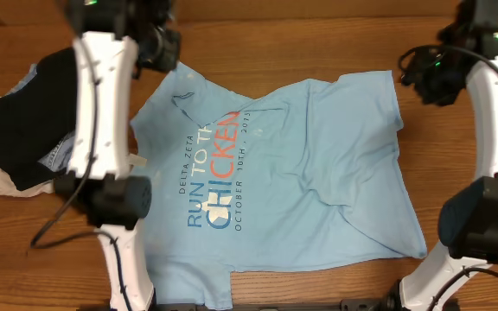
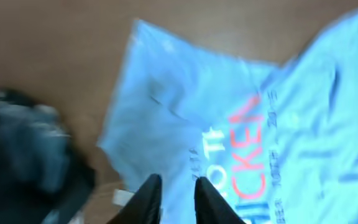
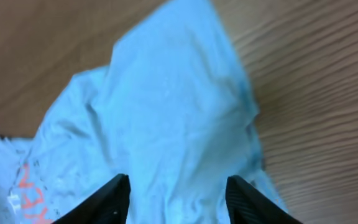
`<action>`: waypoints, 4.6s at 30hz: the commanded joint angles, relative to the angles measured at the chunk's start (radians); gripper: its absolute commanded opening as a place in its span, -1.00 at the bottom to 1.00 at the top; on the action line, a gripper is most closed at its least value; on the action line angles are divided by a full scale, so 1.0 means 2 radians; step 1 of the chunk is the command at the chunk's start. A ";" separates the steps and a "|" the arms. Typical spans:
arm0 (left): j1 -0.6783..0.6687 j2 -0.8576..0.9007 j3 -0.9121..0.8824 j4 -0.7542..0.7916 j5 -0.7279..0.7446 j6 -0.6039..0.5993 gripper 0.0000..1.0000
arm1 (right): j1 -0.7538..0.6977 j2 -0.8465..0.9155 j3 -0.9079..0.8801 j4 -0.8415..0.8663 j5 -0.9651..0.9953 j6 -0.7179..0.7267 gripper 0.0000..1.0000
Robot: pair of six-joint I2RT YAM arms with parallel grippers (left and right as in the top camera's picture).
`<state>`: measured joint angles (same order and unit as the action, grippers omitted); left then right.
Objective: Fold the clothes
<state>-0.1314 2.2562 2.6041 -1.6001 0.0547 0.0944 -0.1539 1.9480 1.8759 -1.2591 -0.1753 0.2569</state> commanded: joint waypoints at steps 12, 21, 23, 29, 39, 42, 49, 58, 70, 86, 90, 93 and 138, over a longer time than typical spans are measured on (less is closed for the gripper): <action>-0.047 0.197 -0.002 -0.036 0.038 0.059 0.24 | 0.028 0.006 -0.029 0.017 -0.020 -0.002 0.40; -0.045 0.214 -0.002 -0.013 0.036 0.060 0.24 | 0.028 0.006 -0.036 0.033 -0.020 -0.002 0.48; -0.045 0.219 -0.002 -0.013 0.034 0.060 0.22 | 0.028 0.009 -0.049 0.025 -0.024 -0.001 0.38; -0.045 0.229 -0.002 -0.005 0.023 0.058 0.13 | 0.026 0.031 -0.144 0.021 -0.025 0.004 -0.37; -0.045 0.229 -0.002 -0.004 0.019 0.058 0.18 | 0.023 0.037 -0.261 0.164 0.091 0.067 -0.74; -0.045 0.229 -0.002 -0.005 0.019 0.058 0.19 | 0.009 0.038 -0.284 0.205 0.140 0.071 -0.73; -0.044 0.229 -0.002 -0.005 0.019 0.058 0.21 | -0.085 0.038 -0.264 0.259 0.130 0.071 -0.76; -0.007 0.209 0.014 -0.033 0.020 0.029 0.04 | -0.113 -0.012 -0.172 0.096 -0.026 0.024 -0.30; 0.006 0.032 0.001 -0.045 0.074 -0.024 0.15 | -0.077 -0.081 -0.197 -0.031 -0.071 -0.001 -0.06; -0.054 0.033 -0.252 0.064 0.038 -0.021 -0.21 | 0.064 -0.040 -0.241 0.197 -0.066 -0.013 -0.76; -0.062 0.033 -0.322 0.138 0.038 -0.021 -0.31 | 0.077 0.011 -0.241 0.234 -0.044 0.013 -0.86; -0.062 0.033 -0.356 0.191 0.038 -0.025 -0.39 | 0.077 0.046 -0.241 0.267 -0.046 0.016 -0.87; 0.033 0.110 0.209 0.015 0.073 -0.060 0.87 | -0.030 0.006 -0.087 0.079 -0.087 -0.015 0.32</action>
<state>-0.0593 2.4870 2.9597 -1.5486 0.1974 -0.0463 -0.2146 1.9705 1.6810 -1.1000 -0.2882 0.2401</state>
